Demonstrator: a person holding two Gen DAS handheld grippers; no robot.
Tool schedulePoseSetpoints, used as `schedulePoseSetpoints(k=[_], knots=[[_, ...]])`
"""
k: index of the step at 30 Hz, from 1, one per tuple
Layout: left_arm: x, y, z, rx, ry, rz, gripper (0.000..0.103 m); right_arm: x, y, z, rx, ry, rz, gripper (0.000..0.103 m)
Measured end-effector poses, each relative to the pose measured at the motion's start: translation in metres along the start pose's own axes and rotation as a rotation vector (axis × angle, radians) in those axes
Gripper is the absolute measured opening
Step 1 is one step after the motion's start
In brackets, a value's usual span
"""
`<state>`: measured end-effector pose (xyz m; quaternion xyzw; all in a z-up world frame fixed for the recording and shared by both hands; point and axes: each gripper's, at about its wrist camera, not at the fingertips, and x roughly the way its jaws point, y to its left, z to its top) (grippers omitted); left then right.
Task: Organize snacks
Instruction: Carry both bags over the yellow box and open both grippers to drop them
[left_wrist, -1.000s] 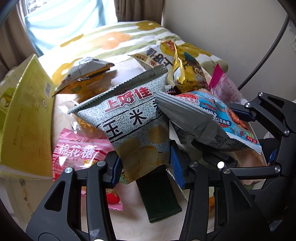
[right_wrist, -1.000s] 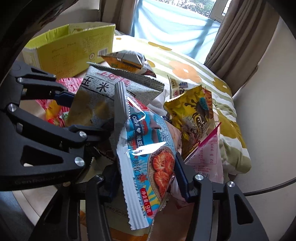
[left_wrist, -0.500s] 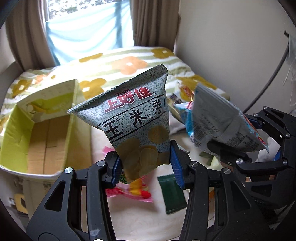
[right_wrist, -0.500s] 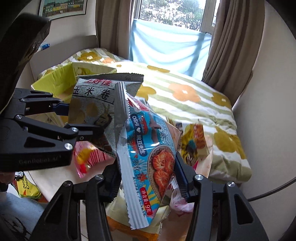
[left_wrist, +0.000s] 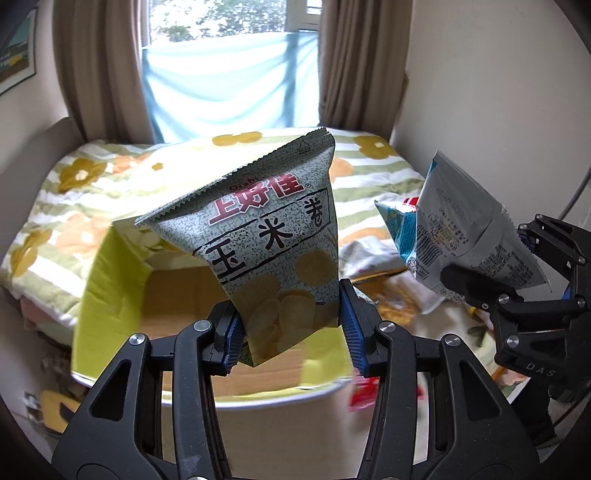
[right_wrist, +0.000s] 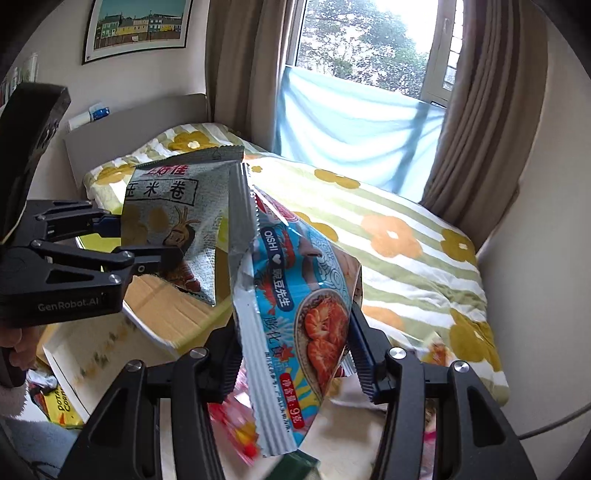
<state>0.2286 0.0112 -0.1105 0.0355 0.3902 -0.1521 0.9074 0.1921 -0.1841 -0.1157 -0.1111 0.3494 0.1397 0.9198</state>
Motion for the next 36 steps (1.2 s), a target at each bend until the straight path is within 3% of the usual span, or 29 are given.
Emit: schedulePoseSetpoints(k=[7, 12, 23, 24, 26, 27, 28, 31, 36], knots=[[0.009, 0.098, 0.008, -0.054, 0.032, 0.029, 0.042, 0.050, 0.054, 0.052, -0.012, 0.012, 0.038, 0.048], [0.038, 0.152, 0.005, -0.065, 0.097, 0.040, 0.042, 0.094, 0.087, 0.073, -0.002, 0.051, 0.065, 0.048], [0.095, 0.183, -0.012, -0.072, 0.237, 0.007, 0.042, 0.160, 0.108, 0.087, 0.070, 0.183, 0.088, 0.048], [0.098, 0.182, -0.011, -0.072, 0.246, 0.009, 0.045, 0.163, 0.107, 0.087, 0.069, 0.188, 0.088, 0.048], [0.103, 0.182, -0.010, -0.080, 0.262, 0.007, 0.062, 0.170, 0.108, 0.089, 0.067, 0.198, 0.084, 0.048], [0.105, 0.183, -0.010, -0.086, 0.264, 0.013, 0.091, 0.173, 0.110, 0.091, 0.070, 0.202, 0.083, 0.048], [0.105, 0.183, -0.010, -0.093, 0.257, 0.019, 0.102, 0.175, 0.108, 0.091, 0.075, 0.207, 0.084, 0.048], [0.101, 0.184, -0.010, -0.111, 0.251, -0.004, 0.103, 0.178, 0.105, 0.089, 0.091, 0.224, 0.083, 0.048], [0.097, 0.181, -0.015, -0.109, 0.267, 0.025, 0.103, 0.183, 0.105, 0.084, 0.095, 0.254, 0.076, 0.048]])
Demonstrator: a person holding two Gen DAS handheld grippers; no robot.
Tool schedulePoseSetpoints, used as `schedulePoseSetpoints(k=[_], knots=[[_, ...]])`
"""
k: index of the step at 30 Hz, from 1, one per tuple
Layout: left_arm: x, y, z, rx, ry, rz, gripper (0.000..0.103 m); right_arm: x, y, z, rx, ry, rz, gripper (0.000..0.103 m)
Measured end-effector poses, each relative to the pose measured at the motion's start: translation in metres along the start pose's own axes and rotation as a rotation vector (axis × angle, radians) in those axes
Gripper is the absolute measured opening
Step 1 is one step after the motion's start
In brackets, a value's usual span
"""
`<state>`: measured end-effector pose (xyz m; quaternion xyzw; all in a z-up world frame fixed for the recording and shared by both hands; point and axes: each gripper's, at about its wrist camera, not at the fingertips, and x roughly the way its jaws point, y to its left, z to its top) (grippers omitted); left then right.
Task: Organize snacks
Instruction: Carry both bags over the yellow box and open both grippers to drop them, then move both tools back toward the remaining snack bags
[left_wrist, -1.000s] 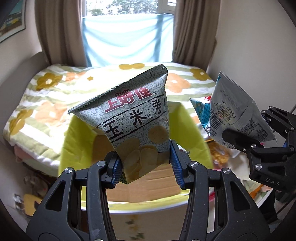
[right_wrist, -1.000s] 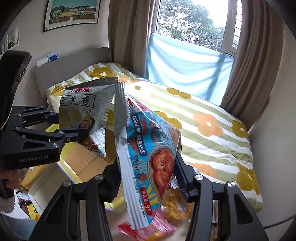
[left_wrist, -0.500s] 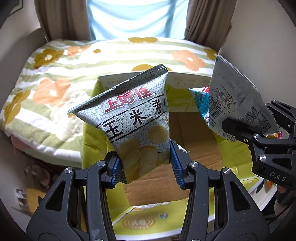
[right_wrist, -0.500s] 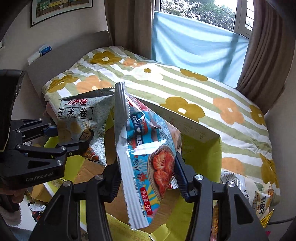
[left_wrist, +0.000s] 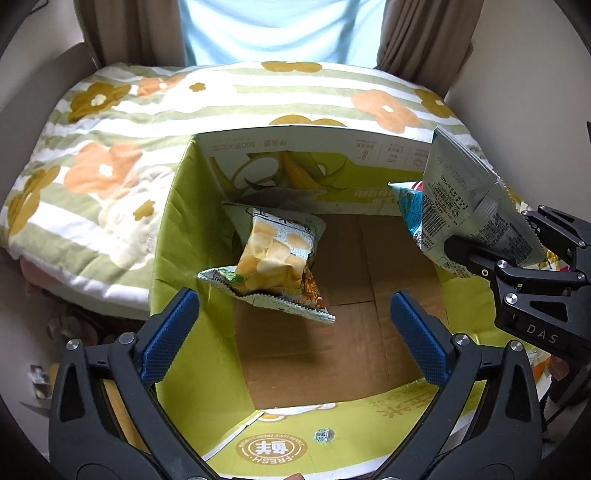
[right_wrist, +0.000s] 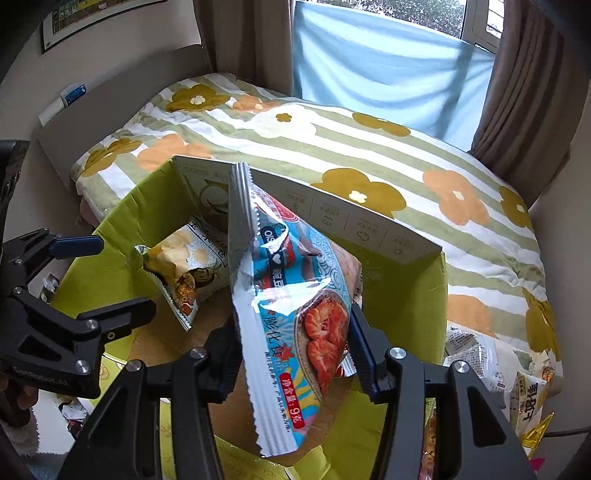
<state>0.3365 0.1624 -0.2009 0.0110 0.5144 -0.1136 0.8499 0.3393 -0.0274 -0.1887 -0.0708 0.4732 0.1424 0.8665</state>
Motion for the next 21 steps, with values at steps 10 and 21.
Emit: schedulePoseSetpoints(k=[10, 21], knots=[[-0.015, -0.005, -0.008, 0.004, -0.026, 0.017, 0.102, 0.003, 0.005, 0.000, -0.047, -0.012, -0.041, 0.096], [-0.037, 0.000, -0.025, -0.015, -0.051, 0.025, 0.102, -0.018, 0.006, -0.019, -0.001, -0.004, -0.019, 0.102]])
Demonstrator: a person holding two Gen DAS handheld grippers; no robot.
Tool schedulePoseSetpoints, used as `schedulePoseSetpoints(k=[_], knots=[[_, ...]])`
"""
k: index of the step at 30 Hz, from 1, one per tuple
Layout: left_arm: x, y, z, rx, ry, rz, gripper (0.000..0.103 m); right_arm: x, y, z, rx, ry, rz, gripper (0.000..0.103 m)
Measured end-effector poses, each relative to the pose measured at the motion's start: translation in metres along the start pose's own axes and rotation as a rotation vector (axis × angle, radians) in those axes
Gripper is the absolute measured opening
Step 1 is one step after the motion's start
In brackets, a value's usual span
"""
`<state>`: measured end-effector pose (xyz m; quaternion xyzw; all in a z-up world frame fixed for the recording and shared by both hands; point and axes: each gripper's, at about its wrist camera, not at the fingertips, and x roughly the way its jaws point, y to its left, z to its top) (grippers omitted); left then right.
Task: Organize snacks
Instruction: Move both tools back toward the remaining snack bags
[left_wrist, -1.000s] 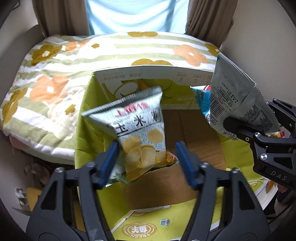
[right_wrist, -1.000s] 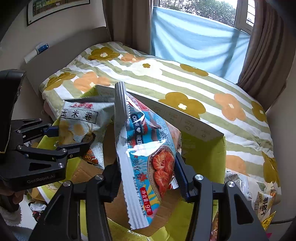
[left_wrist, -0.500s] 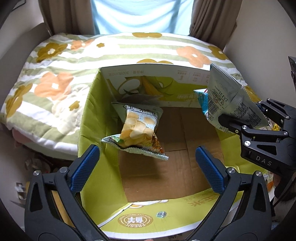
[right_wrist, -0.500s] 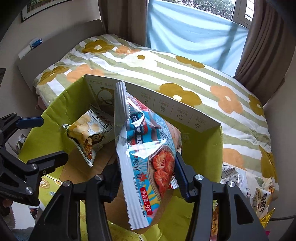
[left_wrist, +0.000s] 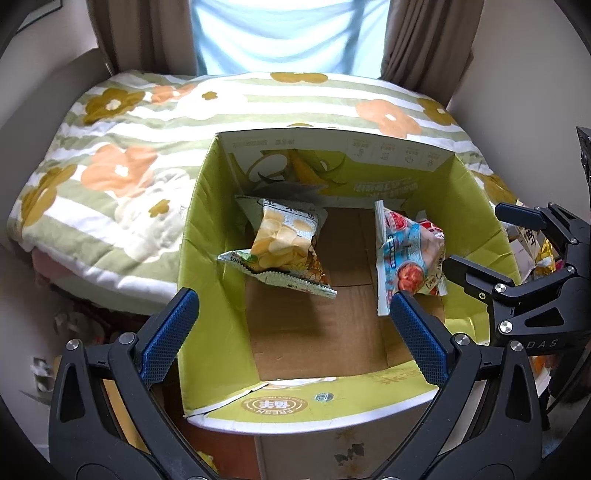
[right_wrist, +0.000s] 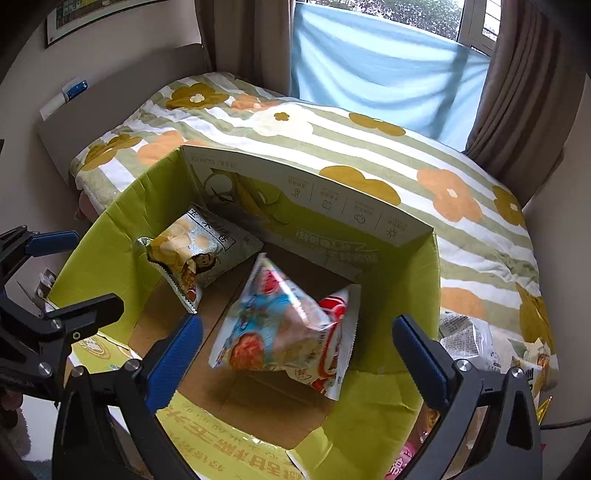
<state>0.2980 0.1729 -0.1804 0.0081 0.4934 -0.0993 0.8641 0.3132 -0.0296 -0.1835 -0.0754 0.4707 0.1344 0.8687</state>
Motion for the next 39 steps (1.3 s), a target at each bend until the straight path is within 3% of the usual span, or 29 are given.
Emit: schedulePoseSetpoints(k=[13, 18, 25, 32, 39], knots=[[-0.051, -0.010, -0.004, 0.019, -0.088, 0.002, 0.103, -0.056, 0.004, -0.006, 0.043, -0.082, -0.003, 0.102], [-0.065, -0.030, -0.003, 0.066, -0.118, -0.040, 0.103, -0.085, -0.004, -0.018, 0.078, -0.107, -0.038, 0.102], [-0.077, -0.083, -0.002, 0.166, -0.158, -0.134, 0.102, -0.124, -0.031, -0.052, 0.155, -0.132, -0.141, 0.102], [-0.080, -0.152, -0.009, 0.246, -0.158, -0.188, 0.102, -0.152, -0.085, -0.103, 0.295, -0.133, -0.230, 0.102], [-0.072, -0.237, -0.015, 0.256, -0.148, -0.246, 0.102, -0.174, -0.143, -0.158, 0.349, -0.104, -0.280, 0.102]])
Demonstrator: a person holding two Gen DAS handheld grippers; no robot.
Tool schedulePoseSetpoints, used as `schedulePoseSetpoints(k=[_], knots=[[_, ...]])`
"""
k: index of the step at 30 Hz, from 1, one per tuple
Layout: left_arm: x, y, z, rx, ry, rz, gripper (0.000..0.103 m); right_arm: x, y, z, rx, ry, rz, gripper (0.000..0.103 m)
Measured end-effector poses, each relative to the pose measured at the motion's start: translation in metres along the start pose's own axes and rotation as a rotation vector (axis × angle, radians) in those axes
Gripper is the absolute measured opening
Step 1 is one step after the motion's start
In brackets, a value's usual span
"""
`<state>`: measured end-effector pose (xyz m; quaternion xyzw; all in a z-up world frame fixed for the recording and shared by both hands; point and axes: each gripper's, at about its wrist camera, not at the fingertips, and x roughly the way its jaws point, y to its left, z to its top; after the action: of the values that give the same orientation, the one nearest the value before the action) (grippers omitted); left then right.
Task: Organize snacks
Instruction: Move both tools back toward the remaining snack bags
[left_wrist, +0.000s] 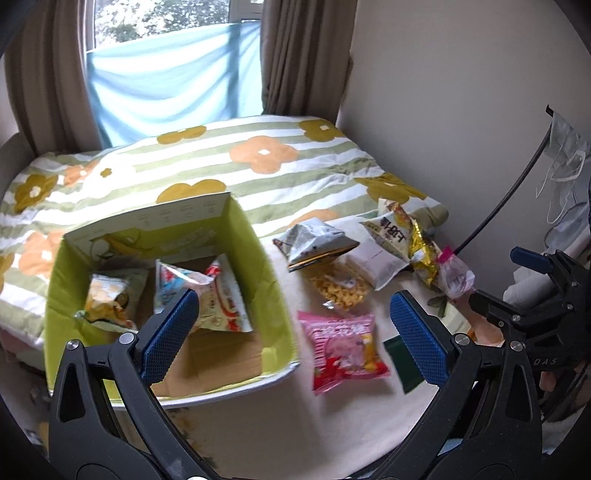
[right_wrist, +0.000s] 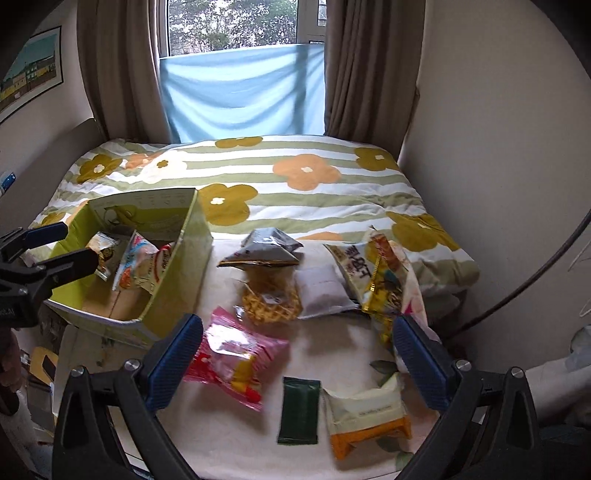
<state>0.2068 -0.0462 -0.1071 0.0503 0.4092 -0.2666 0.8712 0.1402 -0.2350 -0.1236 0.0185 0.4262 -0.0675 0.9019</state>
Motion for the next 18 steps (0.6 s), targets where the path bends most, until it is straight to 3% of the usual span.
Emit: schedulePoseSetpoints(k=[4, 12, 18], knots=[[0.024, -0.052, 0.008, 0.034, 0.013, -0.039, 0.102, 0.002, -0.041, -0.013, -0.003, 0.013, -0.041, 0.102], [0.088, -0.147, 0.024, 0.075, 0.060, -0.129, 0.102, 0.017, -0.113, -0.033, 0.038, 0.045, -0.035, 0.102], [0.141, -0.187, 0.033, 0.124, 0.128, -0.159, 0.102, 0.040, -0.144, -0.046, 0.043, 0.074, -0.045, 0.102]])
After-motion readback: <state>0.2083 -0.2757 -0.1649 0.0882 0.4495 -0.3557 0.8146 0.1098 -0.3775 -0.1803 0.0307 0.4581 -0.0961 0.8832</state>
